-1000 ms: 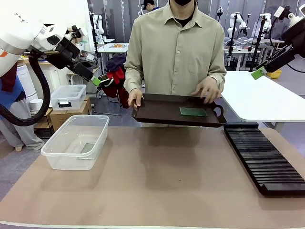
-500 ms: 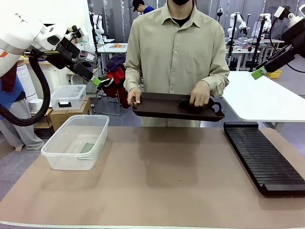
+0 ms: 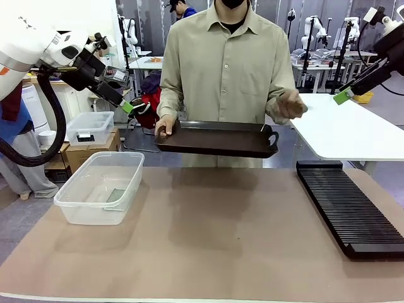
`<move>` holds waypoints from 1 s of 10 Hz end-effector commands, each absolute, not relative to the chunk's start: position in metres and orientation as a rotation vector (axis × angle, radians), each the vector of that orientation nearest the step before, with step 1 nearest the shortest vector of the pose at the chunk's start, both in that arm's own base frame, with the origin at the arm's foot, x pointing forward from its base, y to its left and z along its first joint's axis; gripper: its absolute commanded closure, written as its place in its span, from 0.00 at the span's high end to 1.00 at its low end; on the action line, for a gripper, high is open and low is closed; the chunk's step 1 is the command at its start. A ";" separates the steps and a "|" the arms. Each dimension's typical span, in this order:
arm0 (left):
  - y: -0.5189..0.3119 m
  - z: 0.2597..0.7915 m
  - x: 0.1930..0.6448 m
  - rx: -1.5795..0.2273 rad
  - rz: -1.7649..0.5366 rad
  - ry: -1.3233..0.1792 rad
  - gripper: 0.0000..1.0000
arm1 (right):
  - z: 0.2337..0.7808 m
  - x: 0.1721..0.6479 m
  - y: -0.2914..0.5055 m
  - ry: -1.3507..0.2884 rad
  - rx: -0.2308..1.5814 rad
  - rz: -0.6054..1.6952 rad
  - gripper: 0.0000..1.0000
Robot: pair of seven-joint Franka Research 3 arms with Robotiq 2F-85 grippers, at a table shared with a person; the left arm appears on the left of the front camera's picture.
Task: Sort PCBs into racks and boxes based on the side picked up.
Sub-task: Pick up the Blank PCB handed by the Human.
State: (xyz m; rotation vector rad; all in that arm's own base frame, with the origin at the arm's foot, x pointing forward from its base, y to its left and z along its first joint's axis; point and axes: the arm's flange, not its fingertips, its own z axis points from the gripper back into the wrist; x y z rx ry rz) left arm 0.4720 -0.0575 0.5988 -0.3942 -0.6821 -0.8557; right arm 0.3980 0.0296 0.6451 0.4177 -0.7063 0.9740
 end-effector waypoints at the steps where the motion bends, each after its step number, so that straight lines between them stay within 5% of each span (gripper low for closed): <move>1: -0.057 0.600 0.474 -0.392 -0.855 -0.685 1.00 | 0.644 0.398 0.031 -0.707 0.430 0.981 1.00; 10: -0.057 0.600 0.474 -0.392 -0.855 -0.685 1.00 | 0.644 0.398 0.031 -0.707 0.430 0.981 1.00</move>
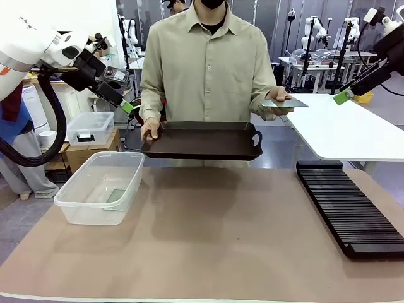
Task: Sort PCBs into racks and boxes based on the side picked up.
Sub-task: Pick up the Blank PCB handed by the Human.
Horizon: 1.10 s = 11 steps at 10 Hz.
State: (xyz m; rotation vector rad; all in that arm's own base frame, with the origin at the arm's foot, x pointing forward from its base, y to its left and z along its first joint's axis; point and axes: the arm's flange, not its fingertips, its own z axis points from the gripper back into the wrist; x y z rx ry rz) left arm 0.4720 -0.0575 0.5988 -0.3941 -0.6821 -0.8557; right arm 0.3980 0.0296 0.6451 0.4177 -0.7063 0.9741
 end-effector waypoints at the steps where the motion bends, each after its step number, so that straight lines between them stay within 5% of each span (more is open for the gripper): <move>1: -0.057 0.600 0.474 -0.392 -0.855 -0.685 1.00 | 0.644 0.398 0.031 -0.707 0.430 0.981 1.00; 7: -0.057 0.600 0.474 -0.392 -0.855 -0.685 1.00 | 0.645 0.398 0.030 -0.706 0.418 0.974 1.00; 11: -0.057 0.600 0.474 -0.392 -0.855 -0.685 1.00 | 0.648 0.424 0.026 -0.449 0.696 0.692 1.00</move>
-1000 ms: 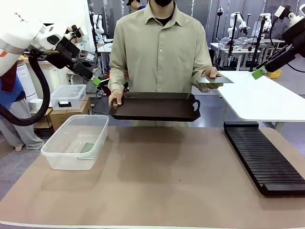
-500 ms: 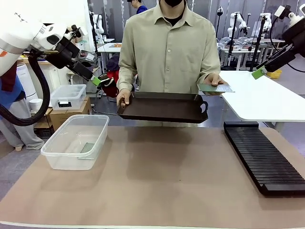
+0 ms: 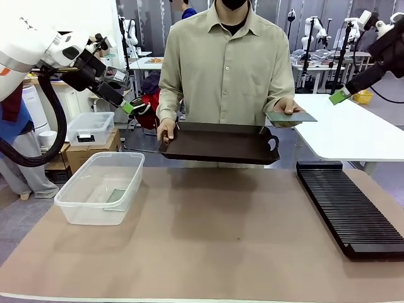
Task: Sort PCBs into racks and boxes based on the side picked up.
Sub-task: Pick up the Blank PCB handed by the Human.
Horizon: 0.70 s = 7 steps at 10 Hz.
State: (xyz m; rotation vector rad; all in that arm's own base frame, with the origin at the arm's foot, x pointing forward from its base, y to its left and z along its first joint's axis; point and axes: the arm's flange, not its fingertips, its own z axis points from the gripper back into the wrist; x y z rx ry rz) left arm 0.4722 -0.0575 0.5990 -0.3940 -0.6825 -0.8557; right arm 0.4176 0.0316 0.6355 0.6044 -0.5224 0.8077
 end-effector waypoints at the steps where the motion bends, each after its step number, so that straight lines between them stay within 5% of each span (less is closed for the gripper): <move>1: -0.057 0.600 0.474 -0.392 -0.855 -0.685 1.00 | 0.647 0.435 0.012 -0.380 0.733 0.630 1.00; 7: -0.057 0.600 0.474 -0.392 -0.855 -0.685 1.00 | 0.565 0.483 -0.014 -0.271 1.004 0.262 1.00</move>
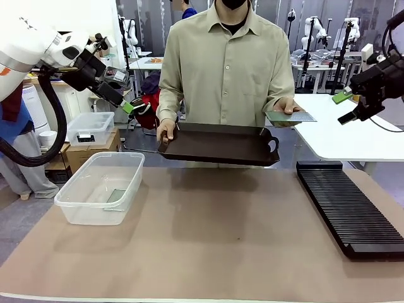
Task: Sort PCBs into racks and boxes based on the side picked up.
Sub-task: Pick up the Blank PCB handed by the Human.
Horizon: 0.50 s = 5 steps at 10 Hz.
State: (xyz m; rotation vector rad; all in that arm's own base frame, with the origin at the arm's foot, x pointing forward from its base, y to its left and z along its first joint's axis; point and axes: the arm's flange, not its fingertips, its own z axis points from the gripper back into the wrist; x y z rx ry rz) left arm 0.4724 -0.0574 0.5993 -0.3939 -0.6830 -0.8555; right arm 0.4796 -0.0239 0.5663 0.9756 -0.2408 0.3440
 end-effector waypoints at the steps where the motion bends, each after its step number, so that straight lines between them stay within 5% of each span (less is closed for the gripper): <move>1: -0.057 0.600 0.474 -0.392 -0.855 -0.685 1.00 | 0.556 0.491 -0.014 -0.298 1.012 0.232 1.00; 2: -0.057 0.600 0.474 -0.392 -0.855 -0.685 1.00 | 0.553 0.485 -0.004 -0.381 0.845 0.398 1.00; 3: -0.057 0.600 0.474 -0.392 -0.855 -0.685 1.00 | 0.556 0.488 -0.025 -0.256 0.994 0.295 1.00; 5: -0.057 0.600 0.474 -0.392 -0.855 -0.685 1.00 | 0.552 0.493 -0.015 -0.302 0.954 0.321 1.00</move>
